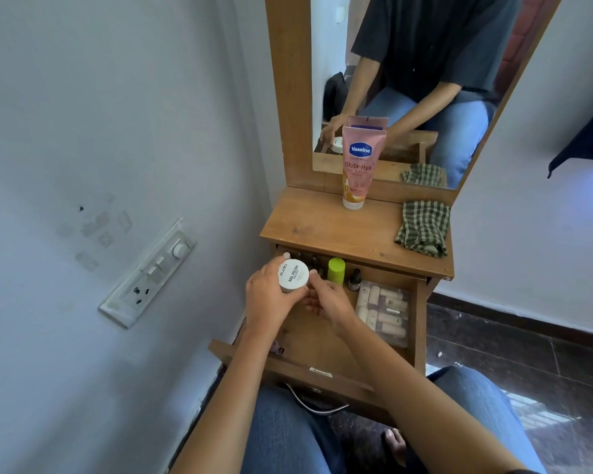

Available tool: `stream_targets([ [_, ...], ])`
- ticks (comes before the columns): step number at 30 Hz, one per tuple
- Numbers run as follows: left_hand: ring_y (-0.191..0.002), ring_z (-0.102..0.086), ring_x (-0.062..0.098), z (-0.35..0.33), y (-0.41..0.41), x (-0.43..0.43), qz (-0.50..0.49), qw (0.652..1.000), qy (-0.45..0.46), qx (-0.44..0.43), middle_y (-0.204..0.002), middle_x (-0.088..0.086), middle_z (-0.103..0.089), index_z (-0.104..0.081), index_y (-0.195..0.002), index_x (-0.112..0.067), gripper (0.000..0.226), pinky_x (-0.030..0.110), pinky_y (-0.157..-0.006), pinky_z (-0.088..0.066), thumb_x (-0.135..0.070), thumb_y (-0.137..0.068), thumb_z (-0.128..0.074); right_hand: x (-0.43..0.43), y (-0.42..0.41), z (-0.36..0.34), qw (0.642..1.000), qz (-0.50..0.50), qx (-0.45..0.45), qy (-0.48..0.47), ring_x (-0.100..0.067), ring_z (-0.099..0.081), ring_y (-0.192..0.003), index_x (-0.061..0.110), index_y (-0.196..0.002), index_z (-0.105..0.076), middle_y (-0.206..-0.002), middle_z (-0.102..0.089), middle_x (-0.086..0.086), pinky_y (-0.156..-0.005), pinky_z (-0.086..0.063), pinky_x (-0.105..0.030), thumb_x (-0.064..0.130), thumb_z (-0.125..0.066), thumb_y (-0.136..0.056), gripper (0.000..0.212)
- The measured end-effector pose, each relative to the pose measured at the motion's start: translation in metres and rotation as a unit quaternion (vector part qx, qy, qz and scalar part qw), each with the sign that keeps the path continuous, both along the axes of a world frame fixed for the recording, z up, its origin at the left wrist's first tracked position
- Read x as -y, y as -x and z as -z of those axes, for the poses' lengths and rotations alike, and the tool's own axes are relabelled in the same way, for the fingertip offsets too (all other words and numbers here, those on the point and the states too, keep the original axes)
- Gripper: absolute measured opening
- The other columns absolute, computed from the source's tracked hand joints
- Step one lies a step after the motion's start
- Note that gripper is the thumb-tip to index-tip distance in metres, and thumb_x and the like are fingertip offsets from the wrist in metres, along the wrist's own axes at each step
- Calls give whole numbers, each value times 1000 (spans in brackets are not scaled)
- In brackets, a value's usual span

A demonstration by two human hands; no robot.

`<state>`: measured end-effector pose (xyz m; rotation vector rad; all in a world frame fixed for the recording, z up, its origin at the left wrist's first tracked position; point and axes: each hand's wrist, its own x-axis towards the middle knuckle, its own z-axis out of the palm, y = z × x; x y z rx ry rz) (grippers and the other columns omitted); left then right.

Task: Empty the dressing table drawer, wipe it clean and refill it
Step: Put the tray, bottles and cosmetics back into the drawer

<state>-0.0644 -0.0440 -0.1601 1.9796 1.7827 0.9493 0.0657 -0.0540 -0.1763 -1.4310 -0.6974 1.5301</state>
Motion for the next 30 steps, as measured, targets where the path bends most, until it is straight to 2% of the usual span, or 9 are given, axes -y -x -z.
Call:
stream_targets([
  [4, -112, -56, 11, 4, 0, -1, 37, 999, 25, -29, -118, -6, -63, -52, -127, -23, 68, 38, -113, -20, -50, -70, -76, -4, -7, -2, 1000, -19, 1, -10, -10, -52, -57, 12, -89, -68, -68, -61, -3, -59, -42, -25, 38, -57, -93, 29],
  [7, -120, -52, 11, 3, 0, 1, 69, 996, 39, -41, -126, -6, -60, -48, -131, -22, 68, 41, -118, -5, -47, -73, -75, -7, -9, -2, 999, -32, 6, -3, -13, -53, -62, 8, -93, -69, -84, -63, -15, -62, -42, -27, 26, -62, -91, 20],
  [10, -126, -46, 12, -1, 3, 1, 95, 993, 57, -33, -134, -4, -52, -43, -136, -21, 78, 44, -118, 3, -46, -70, -77, -6, -10, 4, 998, 13, -22, 57, -18, -62, -69, -3, -106, -63, -96, -68, -20, -66, -53, -28, 13, -65, -88, 24],
  [13, -126, -46, 14, -5, 8, 0, 84, 995, 56, 4, -134, -2, -52, -44, -135, -20, 73, 46, -119, -1, -41, -73, -76, -5, -6, 15, 992, 57, -26, 112, -26, -67, -81, -7, -115, -54, -111, -64, -23, -57, -58, -26, 1, -65, -86, 32],
  [15, -123, -49, 16, -6, 10, -1, 61, 997, 43, 35, -130, -1, -56, -48, -132, -18, 61, 51, -117, -15, -33, -79, -73, -4, -3, 22, 986, 73, 29, 144, -29, -67, -86, -4, -111, -56, -112, -64, -22, -58, -59, -30, 2, -70, -82, 33],
  [19, -117, -53, 17, -6, 16, 0, 4, 997, 24, 78, -126, 2, -58, -50, -131, -11, 44, 50, -108, -34, -19, -89, -62, -5, 3, 29, 967, 49, 196, 158, -25, -66, -68, -2, -102, -65, -87, -67, -14, -74, -59, -43, 18, -77, -78, 34],
  [21, -116, -53, 18, -7, 18, 1, -9, 996, 21, 85, -125, 3, -58, -51, -130, -10, 40, 42, -107, -38, -16, -91, -59, -4, 7, 25, 965, 33, 218, 142, -25, -68, -77, -3, -102, -66, -89, -68, -13, -78, -58, -39, 20, -78, -76, 37],
  [25, -117, -53, 16, -8, 19, 2, -8, 995, 27, 92, -126, 3, -58, -51, -130, -10, 40, 29, -102, -40, -15, -91, -59, -3, 13, 18, 940, -41, 315, 121, -27, -64, -103, -3, -109, -62, -110, -65, -14, -83, -52, -31, 20, -75, -78, 40],
  [30, -116, -53, 16, -6, 18, 2, -7, 996, 23, 87, -126, 4, -59, -52, -129, -9, 40, 18, -94, -35, -13, -90, -60, 1, 18, 14, 909, -83, 402, 76, -27, -62, -104, -3, -107, -62, -112, -66, -16, -70, -42, -25, 16, -66, -86, 29],
])
